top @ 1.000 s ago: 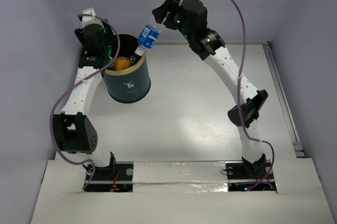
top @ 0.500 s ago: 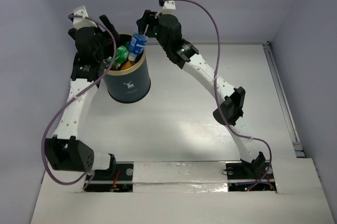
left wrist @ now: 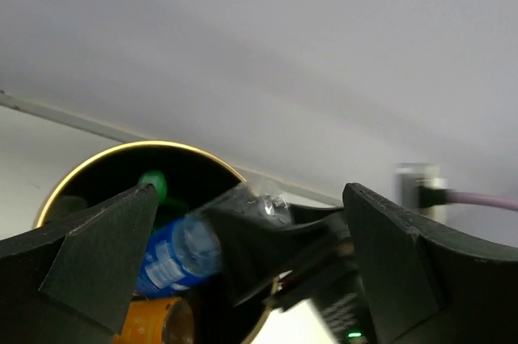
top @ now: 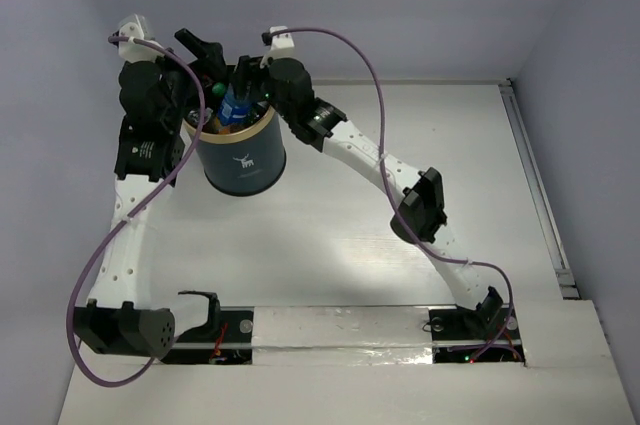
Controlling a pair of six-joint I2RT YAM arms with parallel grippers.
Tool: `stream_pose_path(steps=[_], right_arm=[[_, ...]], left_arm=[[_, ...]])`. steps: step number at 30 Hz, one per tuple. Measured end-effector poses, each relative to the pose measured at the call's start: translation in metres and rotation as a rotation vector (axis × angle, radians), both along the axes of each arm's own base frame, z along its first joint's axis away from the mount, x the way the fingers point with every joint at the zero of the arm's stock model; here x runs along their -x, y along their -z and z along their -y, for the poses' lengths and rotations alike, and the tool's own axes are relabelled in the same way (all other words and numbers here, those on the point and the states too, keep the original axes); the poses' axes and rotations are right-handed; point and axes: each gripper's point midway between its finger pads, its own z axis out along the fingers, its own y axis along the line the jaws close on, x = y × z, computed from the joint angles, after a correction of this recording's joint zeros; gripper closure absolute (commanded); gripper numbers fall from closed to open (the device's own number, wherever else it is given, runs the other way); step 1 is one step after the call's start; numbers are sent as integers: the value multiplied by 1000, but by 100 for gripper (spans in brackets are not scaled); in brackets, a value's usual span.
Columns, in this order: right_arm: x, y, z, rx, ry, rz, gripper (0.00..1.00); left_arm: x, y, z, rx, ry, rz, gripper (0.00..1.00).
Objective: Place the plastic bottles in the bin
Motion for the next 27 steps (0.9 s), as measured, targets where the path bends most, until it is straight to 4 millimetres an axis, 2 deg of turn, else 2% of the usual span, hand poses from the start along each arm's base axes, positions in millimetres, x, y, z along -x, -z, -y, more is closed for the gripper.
stream_pose_path(steps=[2, 3, 4, 8, 12, 15, 18, 21, 22, 23, 24, 26, 27], right_arm=[[8, 19, -13, 26, -38, -31, 14], [11, 27, -19, 42, -54, -37, 5], [15, 27, -23, 38, -65, -33, 2], [26, 22, -28, 37, -91, -40, 0], [30, 14, -20, 49, -82, -52, 0], [36, -14, -3, 35, -55, -41, 0], [49, -64, 29, -8, -17, -4, 0], [71, -121, 70, -67, 21, 47, 2], [80, -139, 85, -88, 35, 68, 9], [89, -155, 102, -102, 52, 84, 28], [99, -170, 117, -117, 66, 102, 72], [117, -187, 151, -142, 102, 121, 97], [128, -191, 169, -151, 117, 126, 100]], left_arm=[[2, 2, 5, 9, 28, -15, 1], [3, 1, 8, 12, 46, -19, 1], [5, -1, 12, 16, 66, -21, 1], [14, -15, 26, 30, 146, -5, 1], [26, -22, 31, 41, 178, -2, 1], [34, -24, 31, 49, 184, -10, 1], [45, -27, 34, 62, 202, -11, 1], [54, -33, 38, 81, 229, 3, 1], [58, -36, 40, 87, 241, 11, 1], [62, -40, 42, 94, 255, 19, 1], [67, -43, 44, 99, 270, 28, 1], [76, -51, 49, 112, 301, 48, 1], [81, -55, 51, 117, 315, 61, 1]])
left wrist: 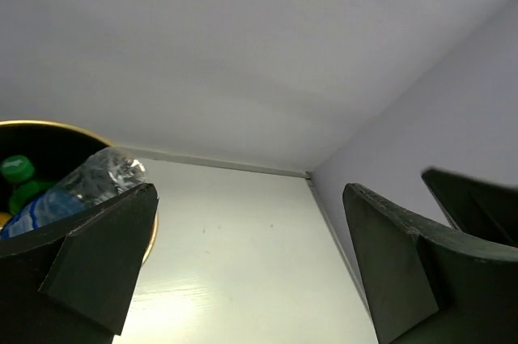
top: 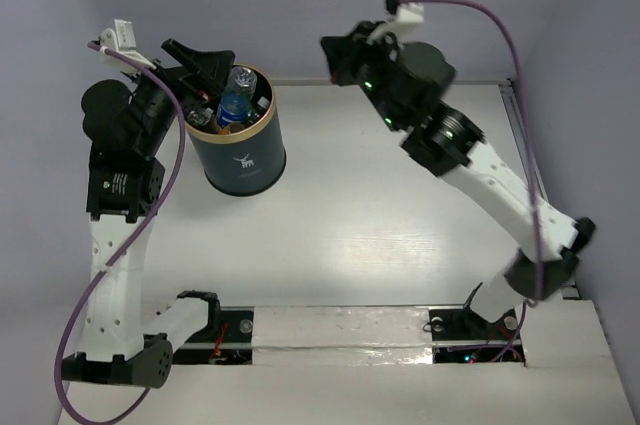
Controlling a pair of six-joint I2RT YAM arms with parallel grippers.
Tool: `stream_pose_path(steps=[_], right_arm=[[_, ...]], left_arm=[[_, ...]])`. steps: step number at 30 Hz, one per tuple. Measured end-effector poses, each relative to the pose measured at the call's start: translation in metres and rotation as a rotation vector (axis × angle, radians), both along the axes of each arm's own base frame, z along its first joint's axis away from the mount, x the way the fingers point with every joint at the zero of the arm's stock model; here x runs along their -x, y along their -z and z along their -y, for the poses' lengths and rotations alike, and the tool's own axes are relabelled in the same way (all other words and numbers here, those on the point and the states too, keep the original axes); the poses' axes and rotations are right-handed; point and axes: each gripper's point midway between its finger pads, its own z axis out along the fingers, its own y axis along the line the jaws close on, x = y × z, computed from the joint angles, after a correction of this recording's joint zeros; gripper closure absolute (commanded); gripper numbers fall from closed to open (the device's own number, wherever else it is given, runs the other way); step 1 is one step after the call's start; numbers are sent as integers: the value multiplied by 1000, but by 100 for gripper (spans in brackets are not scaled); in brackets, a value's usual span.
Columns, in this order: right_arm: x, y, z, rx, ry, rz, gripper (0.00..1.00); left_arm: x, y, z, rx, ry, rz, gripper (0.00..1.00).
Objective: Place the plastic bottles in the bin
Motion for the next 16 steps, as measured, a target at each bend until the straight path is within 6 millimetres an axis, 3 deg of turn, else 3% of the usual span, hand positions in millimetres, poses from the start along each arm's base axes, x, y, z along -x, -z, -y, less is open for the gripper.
stream_pose_path(steps=[3, 4, 5, 6, 8, 9, 12, 16], right_arm=[[35, 15, 54, -2, 43, -18, 100], [48, 19, 74, -8, 60, -19, 95], [58, 27, 90, -7, 76, -29, 89], [72, 36, 111, -21, 94, -32, 74], [96, 50, 151, -45, 137, -43, 53], [107, 58, 170, -61, 160, -52, 32], [137, 73, 222, -134, 225, -70, 6], [156, 92, 260, -211, 284, -99, 0]], left_arm=[[16, -9, 4, 16, 28, 32, 1], [21, -11, 4, 20, 35, 38, 1], [27, -12, 5, 25, 41, 47, 1], [32, -12, 5, 27, 45, 50, 1], [42, -9, 5, 31, 49, 52, 1], [47, -5, 5, 34, 50, 46, 1], [54, 15, 6, 42, 57, 11, 1], [56, 52, 9, 58, 73, -66, 1]])
